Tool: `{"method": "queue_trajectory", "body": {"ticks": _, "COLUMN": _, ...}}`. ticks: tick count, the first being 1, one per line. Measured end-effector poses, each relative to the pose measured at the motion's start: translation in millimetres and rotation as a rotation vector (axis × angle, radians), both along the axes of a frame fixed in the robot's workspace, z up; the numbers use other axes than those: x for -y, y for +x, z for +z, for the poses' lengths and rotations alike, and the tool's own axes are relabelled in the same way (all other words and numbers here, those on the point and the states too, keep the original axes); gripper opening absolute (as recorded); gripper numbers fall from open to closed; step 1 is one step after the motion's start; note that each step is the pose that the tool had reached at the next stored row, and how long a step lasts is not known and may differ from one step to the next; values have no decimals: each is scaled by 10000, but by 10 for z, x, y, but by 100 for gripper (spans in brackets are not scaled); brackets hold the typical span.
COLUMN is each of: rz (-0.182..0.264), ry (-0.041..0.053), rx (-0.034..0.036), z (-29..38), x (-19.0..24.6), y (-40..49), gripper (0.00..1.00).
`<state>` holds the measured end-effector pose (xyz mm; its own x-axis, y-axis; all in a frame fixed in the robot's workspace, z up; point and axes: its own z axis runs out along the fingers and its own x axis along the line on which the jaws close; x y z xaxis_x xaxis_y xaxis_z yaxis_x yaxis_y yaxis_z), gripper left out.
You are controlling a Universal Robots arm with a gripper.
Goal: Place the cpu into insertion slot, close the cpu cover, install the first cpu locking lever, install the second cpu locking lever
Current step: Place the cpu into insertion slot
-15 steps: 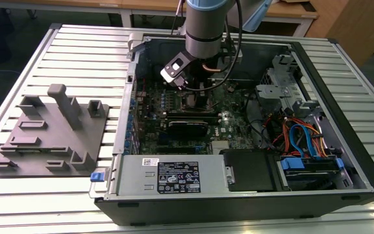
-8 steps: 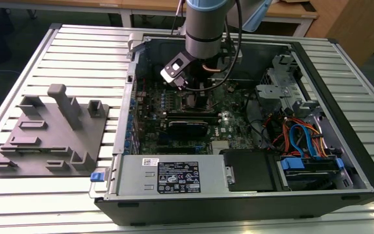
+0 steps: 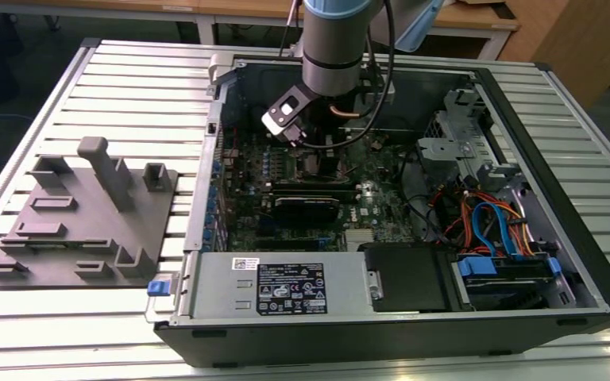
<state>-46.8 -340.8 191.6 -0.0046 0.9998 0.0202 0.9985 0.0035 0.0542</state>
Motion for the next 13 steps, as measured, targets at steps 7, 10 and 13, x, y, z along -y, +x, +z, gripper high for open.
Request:
{"method": "queue_trajectory", "body": {"ticks": 7, "rz": 0, "ry": 0, "rx": 0, "z": 0, "x": 0, "y": 0, "gripper": 54}}
{"method": "queue_trajectory", "body": {"ticks": 10, "rz": 0, "ry": 0, "rx": 0, "z": -1, "x": 0, "y": 0, "gripper": 54}}
{"method": "queue_trajectory", "body": {"ticks": 13, "rz": 0, "ry": 1, "rx": 0, "z": -1, "x": 0, "y": 0, "gripper": 54}}
